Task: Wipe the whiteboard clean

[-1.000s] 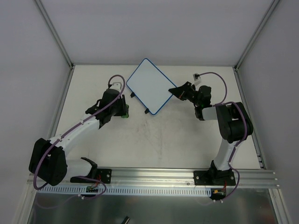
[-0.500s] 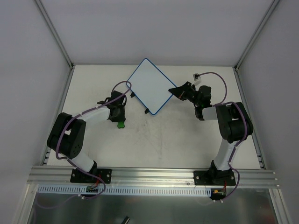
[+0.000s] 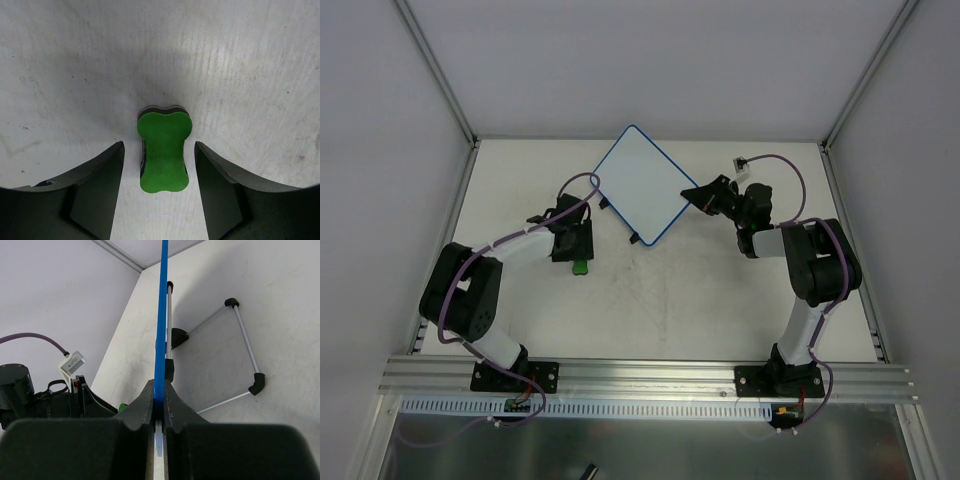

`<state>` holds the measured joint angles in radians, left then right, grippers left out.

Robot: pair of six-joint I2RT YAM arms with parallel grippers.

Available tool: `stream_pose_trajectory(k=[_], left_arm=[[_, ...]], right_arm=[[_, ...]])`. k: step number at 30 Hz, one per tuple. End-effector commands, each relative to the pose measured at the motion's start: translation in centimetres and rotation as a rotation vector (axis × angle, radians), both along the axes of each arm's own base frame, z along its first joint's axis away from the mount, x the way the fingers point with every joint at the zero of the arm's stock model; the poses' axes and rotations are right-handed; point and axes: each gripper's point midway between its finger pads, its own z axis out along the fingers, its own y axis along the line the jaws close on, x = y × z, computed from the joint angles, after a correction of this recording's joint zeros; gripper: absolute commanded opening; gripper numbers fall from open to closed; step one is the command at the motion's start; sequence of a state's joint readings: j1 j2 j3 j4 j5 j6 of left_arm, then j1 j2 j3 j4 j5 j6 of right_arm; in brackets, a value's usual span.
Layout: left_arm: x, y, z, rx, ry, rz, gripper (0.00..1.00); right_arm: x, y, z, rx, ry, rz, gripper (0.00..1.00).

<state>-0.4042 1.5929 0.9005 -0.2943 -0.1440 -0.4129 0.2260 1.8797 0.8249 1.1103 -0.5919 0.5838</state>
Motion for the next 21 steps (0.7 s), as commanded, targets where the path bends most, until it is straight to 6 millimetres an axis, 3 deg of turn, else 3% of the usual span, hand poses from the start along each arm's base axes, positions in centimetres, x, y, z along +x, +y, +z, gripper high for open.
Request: stream_pose_trajectory(k=[1, 4, 9, 14, 19, 20, 21], left_arm=[[0.1, 0.8, 1.6, 0.005, -0.045, 0.056, 0.59], [-0.4, 1.4, 1.8, 0.008, -0.064, 0.082, 0.61], [-0.8, 1.6, 2.0, -0.009, -0.096, 0.096, 0.61], [-1.2, 1.9, 2.5, -0.011, -0.144, 0.111, 0.64], [-1.7, 1.7, 3.0, 0.016, -0.183, 0.108, 0.78], [-1.6, 1.8, 3.2, 0.024, -0.196, 0.111, 0.93], [-1.6, 1.9, 3.2, 0.032, -0.202, 0.118, 0.99]], right_arm=[[-1.1, 1.5, 2.3, 0.028, -0.074, 0.089, 0.05], [-1.0, 1.5, 2.3, 0.028, -0.074, 0.087, 0.21], [-1.1, 1.6, 2.3, 0.028, -0.074, 0.089, 0.22], [-1.1, 1.5, 2.2, 0.030, -0.072, 0.087, 0.31], [-1.1, 1.4, 2.2, 0.030, -0.072, 0.082, 0.49], [-1.1, 1.3, 2.2, 0.030, -0.072, 0.079, 0.52], [-1.0, 1.3, 2.2, 0.031, -0.071, 0.073, 0.59]])
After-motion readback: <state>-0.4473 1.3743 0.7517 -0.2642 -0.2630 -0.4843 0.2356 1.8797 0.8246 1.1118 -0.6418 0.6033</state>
